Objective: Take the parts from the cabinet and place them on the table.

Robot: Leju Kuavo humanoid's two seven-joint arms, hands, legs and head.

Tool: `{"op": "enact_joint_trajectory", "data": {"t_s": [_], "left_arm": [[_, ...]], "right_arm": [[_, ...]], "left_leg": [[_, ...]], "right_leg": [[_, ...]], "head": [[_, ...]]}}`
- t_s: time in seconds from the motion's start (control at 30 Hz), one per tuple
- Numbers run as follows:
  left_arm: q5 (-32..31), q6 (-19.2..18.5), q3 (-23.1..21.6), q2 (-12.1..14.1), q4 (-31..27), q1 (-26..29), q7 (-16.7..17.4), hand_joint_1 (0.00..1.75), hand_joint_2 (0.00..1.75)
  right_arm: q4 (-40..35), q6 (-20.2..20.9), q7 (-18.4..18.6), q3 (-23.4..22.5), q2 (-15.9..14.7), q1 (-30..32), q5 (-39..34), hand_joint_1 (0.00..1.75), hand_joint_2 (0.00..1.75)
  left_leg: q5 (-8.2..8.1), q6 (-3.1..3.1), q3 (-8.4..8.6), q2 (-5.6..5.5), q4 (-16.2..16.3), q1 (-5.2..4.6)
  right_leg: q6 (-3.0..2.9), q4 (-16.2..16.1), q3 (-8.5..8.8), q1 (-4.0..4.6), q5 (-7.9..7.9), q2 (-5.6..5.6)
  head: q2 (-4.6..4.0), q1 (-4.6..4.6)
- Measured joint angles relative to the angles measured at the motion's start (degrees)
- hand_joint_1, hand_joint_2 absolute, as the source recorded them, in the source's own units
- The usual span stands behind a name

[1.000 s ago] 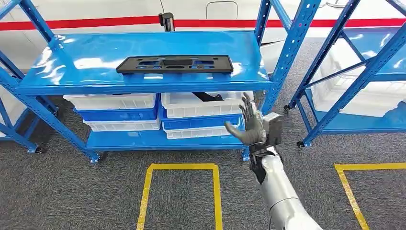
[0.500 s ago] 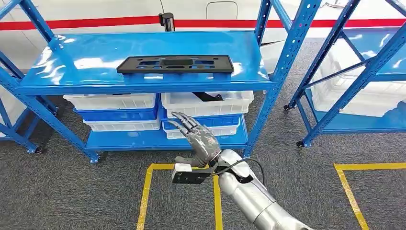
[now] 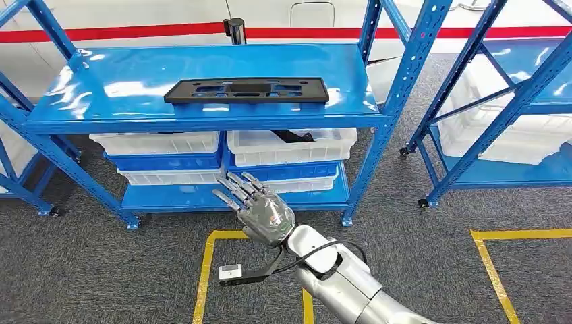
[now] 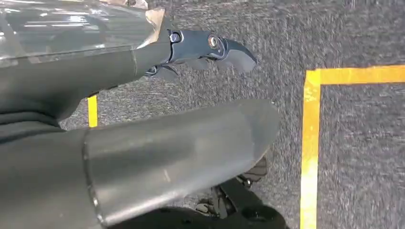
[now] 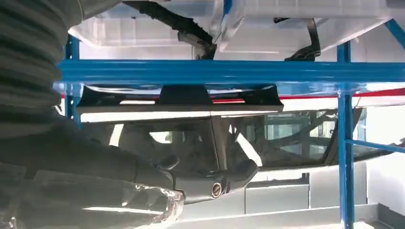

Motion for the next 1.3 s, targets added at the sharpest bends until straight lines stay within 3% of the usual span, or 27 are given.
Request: {"op": "enact_joint_trajectory", "data": {"t_s": [0.2, 1.3], "left_arm": [[0.00, -0.15, 0.00, 0.00, 0.00, 0.02, -0.39, 0.00, 0.00], [0.09, -0.37, 0.00, 0.02, 0.00, 0.03, -0.52, 0.00, 0.00]], "right_arm": [[-1.29, -2.49, 3.11, -0.83, 0.00, 0.09, 2.25, 0.00, 1.75], [-3.01, -2.53, 3.22, -1.73, 0.17, 0.12, 2.27, 0.00, 1.75]], "left_leg": [[0.00, 0.00, 0.00, 0.00, 0.00, -0.01], [0.00, 0.00, 0.00, 0.00, 0.00, -0.01]], "right_leg": [[0.00, 0.00, 0.01, 0.00, 0.00, 0.00], [0.00, 0.00, 0.01, 0.00, 0.00, 0.00]], "head": [[0.00, 0.00], [0.00, 0.00]]}}
